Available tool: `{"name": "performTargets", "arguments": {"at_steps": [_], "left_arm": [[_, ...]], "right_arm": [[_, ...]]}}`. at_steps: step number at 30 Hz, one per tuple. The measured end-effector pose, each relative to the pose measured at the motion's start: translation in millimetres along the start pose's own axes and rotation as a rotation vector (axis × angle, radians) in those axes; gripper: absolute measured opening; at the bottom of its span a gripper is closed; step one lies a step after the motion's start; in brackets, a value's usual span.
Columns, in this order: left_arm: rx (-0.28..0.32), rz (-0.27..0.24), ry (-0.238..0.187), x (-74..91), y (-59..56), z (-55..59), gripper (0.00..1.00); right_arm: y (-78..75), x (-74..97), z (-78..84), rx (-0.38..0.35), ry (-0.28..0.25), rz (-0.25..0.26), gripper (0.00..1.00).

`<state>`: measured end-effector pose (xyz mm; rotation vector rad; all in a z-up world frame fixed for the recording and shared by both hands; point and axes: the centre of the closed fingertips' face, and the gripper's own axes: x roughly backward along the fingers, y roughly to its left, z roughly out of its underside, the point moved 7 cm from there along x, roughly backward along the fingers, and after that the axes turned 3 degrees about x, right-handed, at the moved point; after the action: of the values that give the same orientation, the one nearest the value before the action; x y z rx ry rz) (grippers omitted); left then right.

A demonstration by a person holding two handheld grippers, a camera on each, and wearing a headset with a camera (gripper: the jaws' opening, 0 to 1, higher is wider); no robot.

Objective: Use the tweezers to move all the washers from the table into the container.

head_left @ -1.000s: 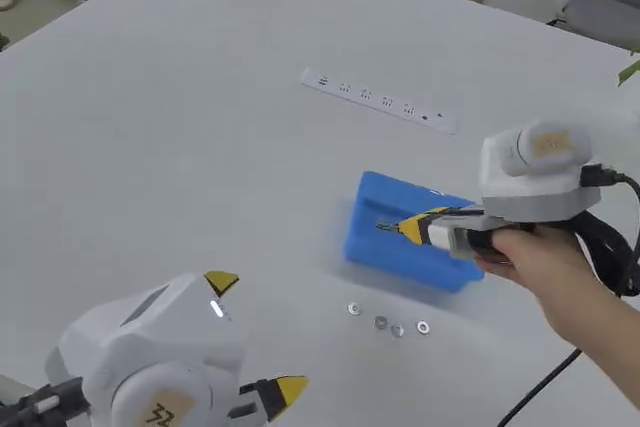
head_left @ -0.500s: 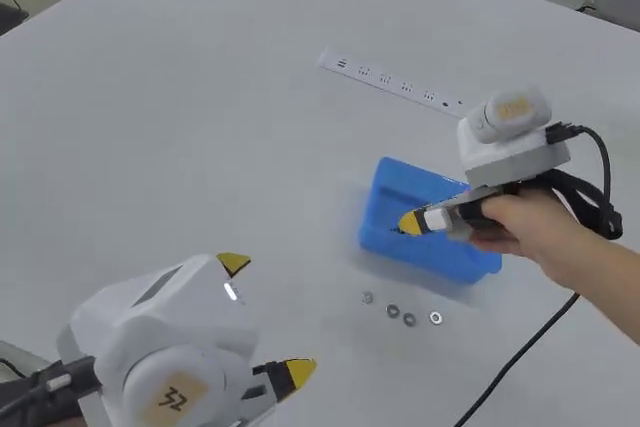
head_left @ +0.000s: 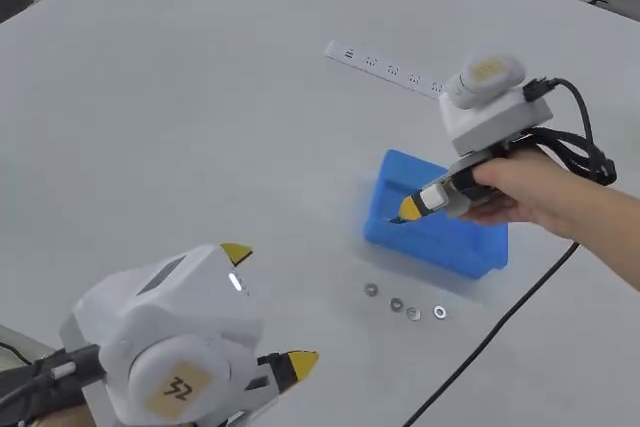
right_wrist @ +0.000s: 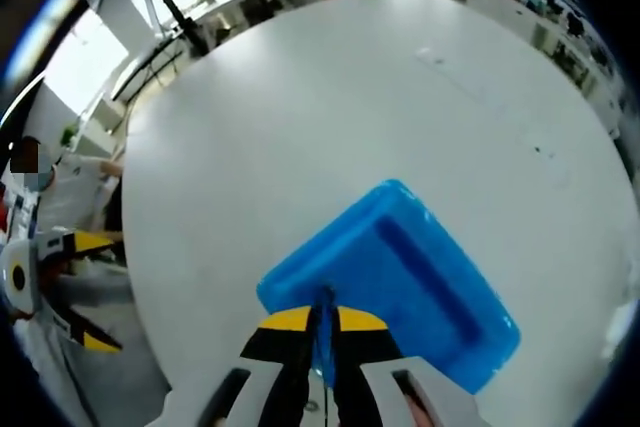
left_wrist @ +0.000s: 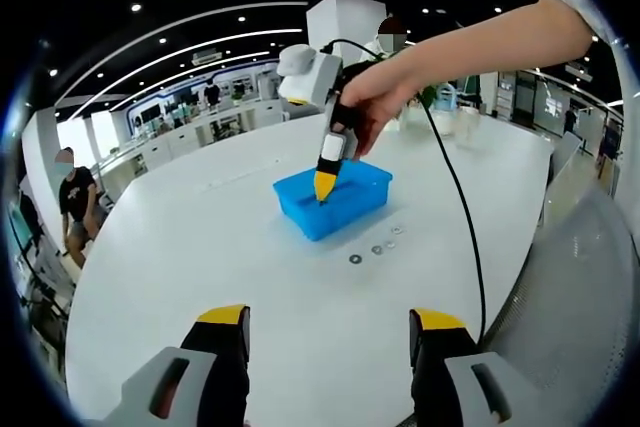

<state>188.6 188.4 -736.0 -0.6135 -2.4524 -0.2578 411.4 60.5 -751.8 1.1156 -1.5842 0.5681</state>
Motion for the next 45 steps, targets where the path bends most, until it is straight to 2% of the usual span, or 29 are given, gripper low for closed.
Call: {"name": "performTargets", "arguments": {"at_steps": [7, 11, 15, 17, 19, 26, 29, 31, 33, 36, 38, 42, 43, 45], "left_arm": [[-0.005, -0.001, 0.004, -0.5, -0.5, 0.3, 0.65], [-0.007, 0.000, 0.005, -0.6, -0.8, 0.6, 0.65], [-0.008, 0.001, 0.005, -0.5, -0.9, 0.5, 0.65], [-0.007, 0.001, 0.006, -0.5, -0.9, 0.6, 0.64], [-0.006, -0.001, 0.006, -0.5, -0.7, 0.7, 0.64], [-0.006, 0.003, 0.012, -1.0, -0.9, 1.5, 0.64], [-0.006, 0.004, 0.011, -0.9, -0.9, 1.5, 0.64], [-0.005, 0.002, 0.014, -0.9, -0.4, 1.8, 0.64], [-0.005, 0.001, 0.013, -0.8, -0.2, 1.9, 0.64], [-0.007, -0.003, 0.015, -0.7, 0.3, 2.1, 0.63], [-0.007, -0.003, 0.015, -0.7, 0.3, 2.0, 0.63], [-0.010, 0.003, 0.019, -1.3, -0.1, 2.5, 0.63], [-0.007, 0.008, 0.020, -1.5, -0.6, 2.5, 0.64], [-0.005, 0.012, 0.020, -1.7, -0.8, 2.4, 0.64]], "right_arm": [[-3.6, 3.4, 1.0, -0.008, 0.014, 0.002, 0.03], [-6.7, 10.5, 3.8, 0.002, 0.045, 0.010, 0.03], [-9.9, 12.5, 9.1, 0.029, 0.132, -0.003, 0.03], [-9.7, 13.1, 15.0, 0.070, 0.177, 0.015, 0.03], [-13.8, 8.0, 15.2, 0.095, 0.199, 0.041, 0.03], [-14.9, 6.0, 8.4, 0.106, 0.216, 0.049, 0.03], [-12.1, 5.6, 6.0, 0.115, 0.203, 0.056, 0.03], [-11.8, 2.9, 3.3, 0.124, 0.186, 0.070, 0.02], [-8.8, 2.4, 2.8, 0.133, 0.146, 0.082, 0.02], [-8.5, 1.0, 1.6, 0.140, 0.040, 0.105, 0.02], [-10.5, -0.9, 2.0, 0.144, -0.012, 0.112, 0.02], [-7.9, -1.3, 7.7, 0.104, -0.146, 0.141, 0.02], [-8.5, -1.0, 10.5, 0.092, -0.193, 0.171, 0.02], [-7.7, -2.4, 13.0, 0.093, -0.286, 0.174, 0.02]]}}
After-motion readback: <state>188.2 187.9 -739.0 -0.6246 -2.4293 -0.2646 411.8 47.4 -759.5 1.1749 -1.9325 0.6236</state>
